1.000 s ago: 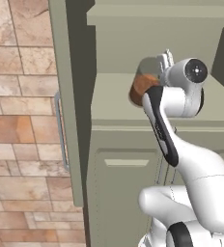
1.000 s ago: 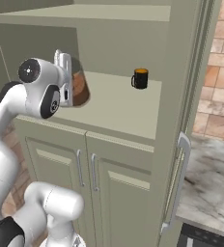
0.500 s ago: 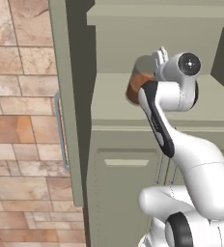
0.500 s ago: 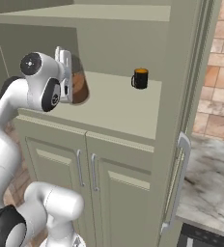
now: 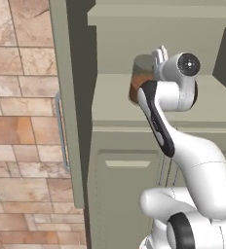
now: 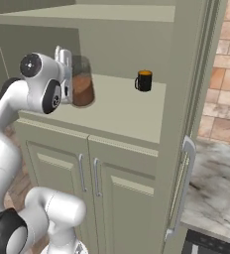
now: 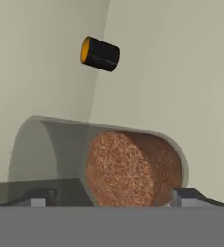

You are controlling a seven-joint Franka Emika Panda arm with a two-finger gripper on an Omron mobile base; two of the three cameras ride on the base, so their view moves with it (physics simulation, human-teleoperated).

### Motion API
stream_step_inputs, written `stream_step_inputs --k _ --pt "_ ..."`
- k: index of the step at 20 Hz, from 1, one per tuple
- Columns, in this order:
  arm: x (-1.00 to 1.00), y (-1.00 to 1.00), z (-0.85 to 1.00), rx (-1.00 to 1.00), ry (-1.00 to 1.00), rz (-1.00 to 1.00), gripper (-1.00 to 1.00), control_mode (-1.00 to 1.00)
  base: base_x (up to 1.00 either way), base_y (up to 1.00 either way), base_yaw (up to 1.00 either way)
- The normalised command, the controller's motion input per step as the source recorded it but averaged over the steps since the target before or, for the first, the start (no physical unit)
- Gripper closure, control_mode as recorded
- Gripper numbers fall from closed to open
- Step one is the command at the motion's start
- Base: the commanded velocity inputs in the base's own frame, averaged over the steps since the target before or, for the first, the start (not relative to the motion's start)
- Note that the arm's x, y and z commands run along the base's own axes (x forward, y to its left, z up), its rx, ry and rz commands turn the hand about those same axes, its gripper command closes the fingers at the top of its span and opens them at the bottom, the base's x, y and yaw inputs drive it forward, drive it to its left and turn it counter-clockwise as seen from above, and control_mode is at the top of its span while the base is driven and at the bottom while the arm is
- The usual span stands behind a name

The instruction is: Pick the jar and candle from the dining table and place them in the open cabinet. Close the cabinet after placing the objects.

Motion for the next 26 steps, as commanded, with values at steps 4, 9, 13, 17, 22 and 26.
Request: stream_step_inputs --k 4,9,13,17,22,26 --pt "0.07 0.00 0.05 0.09 -0.18 0.03 -1.00 -1.00 0.00 0.00 0.00" --pt "0.16 0.00 0.20 0.09 -0.28 0.05 -1.00 -1.00 0.00 0.00 0.00" --pt "0.19 0.00 0.25 0.06 -0.42 0.08 -1.00 -1.00 0.00 0.00 0.00" --pt "-0.02 0.00 0.39 0.06 -0.42 0.08 -1.00 -1.00 0.00 0.00 0.00" --pt "-0.77 -0.02 0.30 0.02 -0.13 0.03 -1.00 -1.00 0.00 0.00 0.00" --pt "-1.00 -0.26 0.21 0.05 0.01 0.00 -1.00 -1.00 0.00 0.00 0.00"
